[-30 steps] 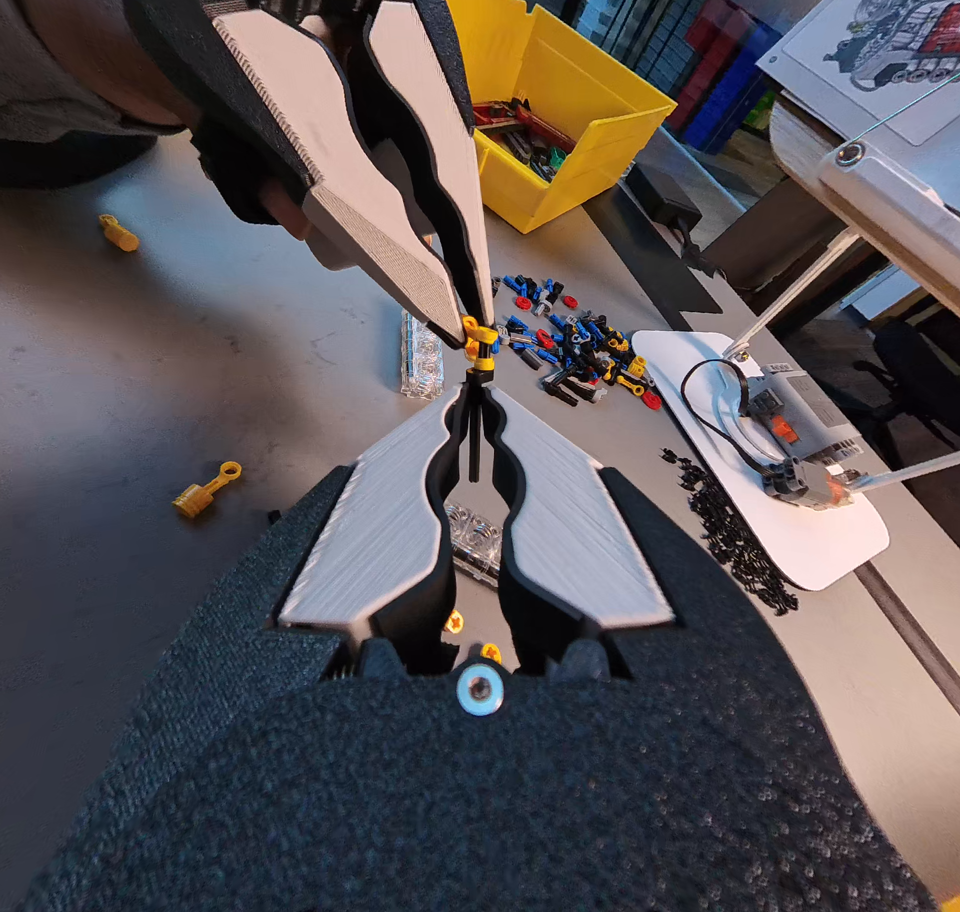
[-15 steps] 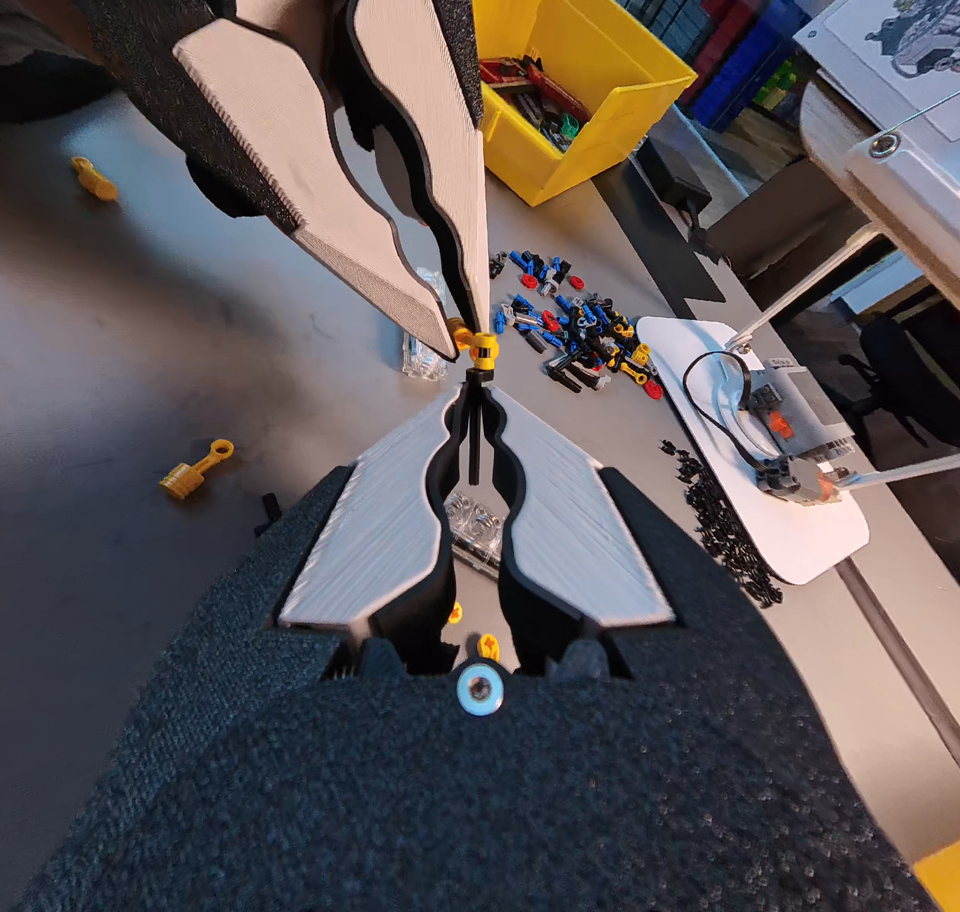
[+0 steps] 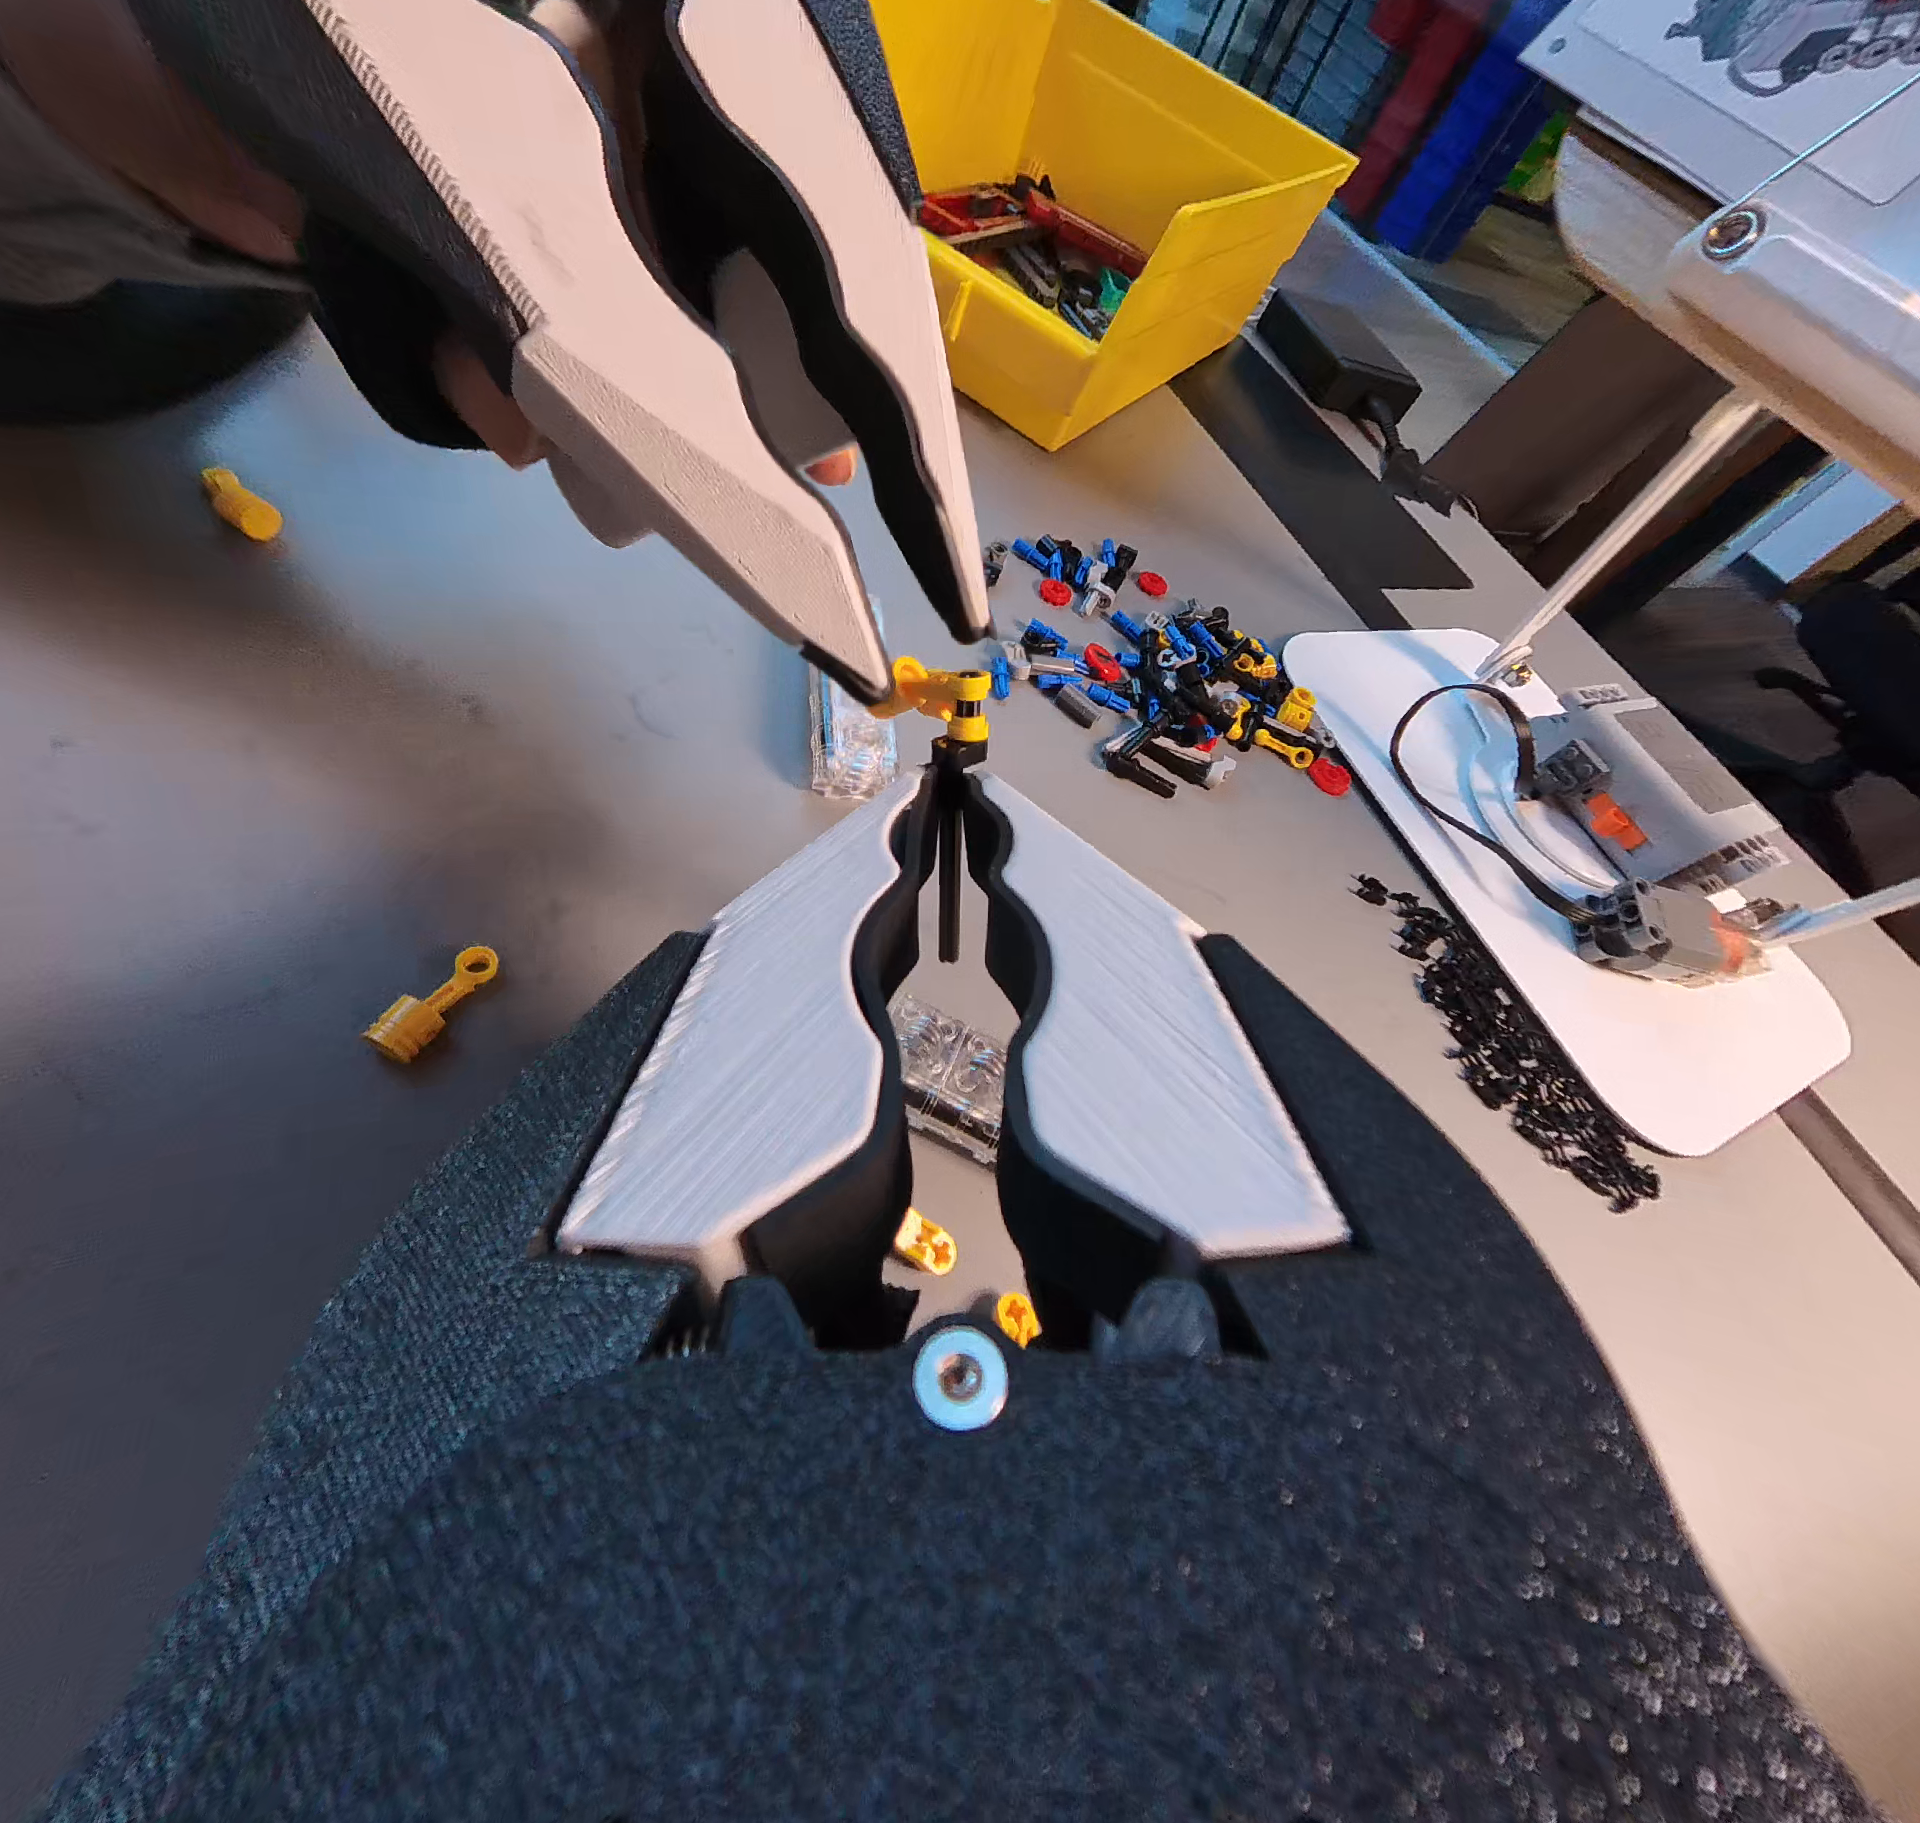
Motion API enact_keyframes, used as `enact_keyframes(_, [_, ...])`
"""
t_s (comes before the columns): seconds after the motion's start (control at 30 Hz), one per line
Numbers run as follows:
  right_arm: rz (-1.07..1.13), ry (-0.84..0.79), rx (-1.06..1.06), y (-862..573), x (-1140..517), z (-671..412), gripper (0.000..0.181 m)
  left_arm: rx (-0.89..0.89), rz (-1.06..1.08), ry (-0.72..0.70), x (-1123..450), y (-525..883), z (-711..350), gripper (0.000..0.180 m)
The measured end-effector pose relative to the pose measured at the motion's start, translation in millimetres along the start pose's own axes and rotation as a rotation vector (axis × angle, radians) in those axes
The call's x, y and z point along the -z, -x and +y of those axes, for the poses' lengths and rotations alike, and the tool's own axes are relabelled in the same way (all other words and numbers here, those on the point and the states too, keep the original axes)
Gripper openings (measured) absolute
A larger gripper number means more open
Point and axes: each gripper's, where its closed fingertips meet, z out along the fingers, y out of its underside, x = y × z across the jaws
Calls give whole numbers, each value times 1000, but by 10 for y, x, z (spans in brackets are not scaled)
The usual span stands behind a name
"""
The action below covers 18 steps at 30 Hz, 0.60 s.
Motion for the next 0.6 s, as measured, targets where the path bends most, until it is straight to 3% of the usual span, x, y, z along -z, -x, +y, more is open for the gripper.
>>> enact_keyframes(0.17, [7, -23, 3, -12, 19, -50, 3, 150, 46, -115, 80, 69, -140, 2])
enact_keyframes(0.47, [30, 29, 154, 66, -13, -8, 3, 123, 76, -22, -7, -14, 8, 0])
enact_keyframes(0.6, [68, -6, 213, 55, 17, -101, 2, 214, 151, -80, 56, -18, -60, 0])
